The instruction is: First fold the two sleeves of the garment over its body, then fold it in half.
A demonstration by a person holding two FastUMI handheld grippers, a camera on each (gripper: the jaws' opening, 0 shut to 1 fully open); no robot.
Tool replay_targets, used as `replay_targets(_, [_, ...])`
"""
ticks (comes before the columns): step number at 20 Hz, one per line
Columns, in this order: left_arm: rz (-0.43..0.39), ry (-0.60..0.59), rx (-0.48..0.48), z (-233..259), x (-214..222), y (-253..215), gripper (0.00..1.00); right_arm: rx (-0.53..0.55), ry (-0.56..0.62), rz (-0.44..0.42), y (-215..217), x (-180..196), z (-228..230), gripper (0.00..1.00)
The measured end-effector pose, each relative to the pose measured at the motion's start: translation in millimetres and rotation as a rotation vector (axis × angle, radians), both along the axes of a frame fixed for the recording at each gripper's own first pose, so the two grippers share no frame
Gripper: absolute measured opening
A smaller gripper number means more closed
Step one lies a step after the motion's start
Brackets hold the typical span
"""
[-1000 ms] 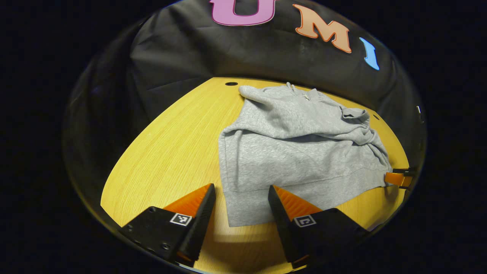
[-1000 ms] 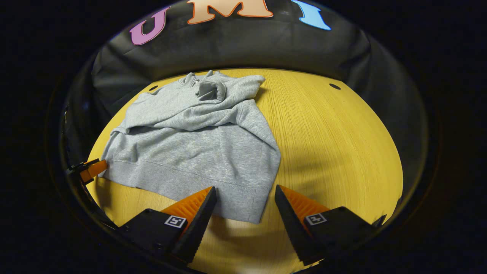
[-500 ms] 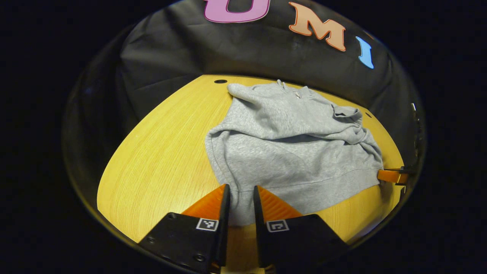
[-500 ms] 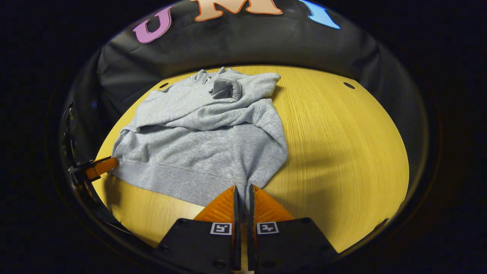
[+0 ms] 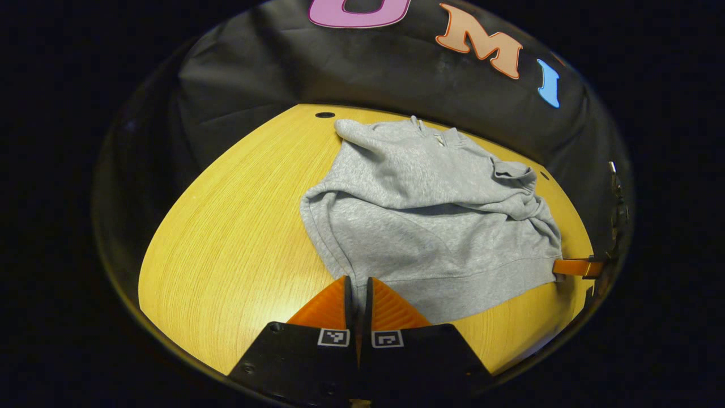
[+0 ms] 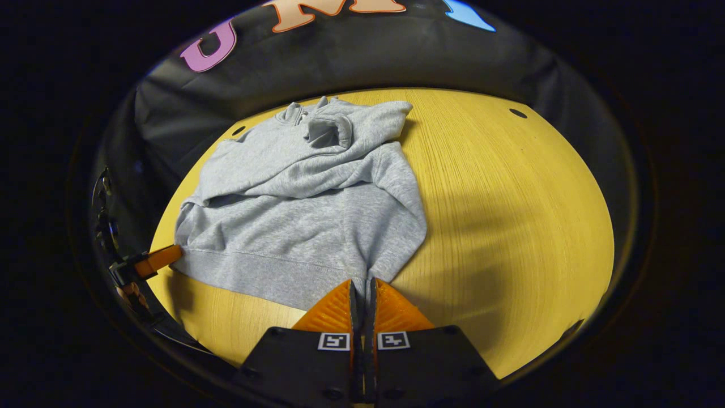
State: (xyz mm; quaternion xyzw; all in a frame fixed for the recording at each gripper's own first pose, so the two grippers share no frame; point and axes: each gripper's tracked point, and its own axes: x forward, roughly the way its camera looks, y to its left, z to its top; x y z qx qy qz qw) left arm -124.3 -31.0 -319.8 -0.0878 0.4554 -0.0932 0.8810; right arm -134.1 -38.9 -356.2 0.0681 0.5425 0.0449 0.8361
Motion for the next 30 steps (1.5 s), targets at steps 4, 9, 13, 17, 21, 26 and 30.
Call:
replay_targets(4, [0.0, 0.024, -0.02, 1.4, -3.7, -1.1, 0.0, 0.018, 0.002, 0.003, -0.4, 0.4, 8.8, 0.04])
replay_targets(9, [-0.009, 0.058, -0.024, 2.5, -1.6, -0.2, 0.0, 0.034, 0.024, 0.018, 1.4, 0.3, 12.7, 0.04])
replay_targets(13, [-0.005, 0.07, -0.04, 7.8, 1.9, -1.3, 0.0, 0.076, 0.04, -0.021, 1.9, 3.7, 15.9, 0.04])
replay_targets(17, [0.007, 0.044, -0.076, 29.9, 10.8, -3.2, 0.0, 0.147, -0.008, -0.081, 5.7, 17.8, 40.4, 0.03])
replay_targets(21, [0.025, 0.003, -0.114, 54.0, 30.2, -4.6, 0.0, 0.227, -0.049, -0.115, 15.6, 38.5, 67.3, 0.03])
replay_targets(26, [0.058, -0.036, -0.176, 78.5, 54.7, -4.4, 0.0, 0.294, -0.098, -0.164, 15.9, 67.7, 92.2, 0.03])
replay_targets(30, [0.075, -0.072, -0.21, 96.2, 79.5, -2.9, 0.0, 0.344, -0.128, -0.223, 8.1, 96.6, 108.5, 0.03])
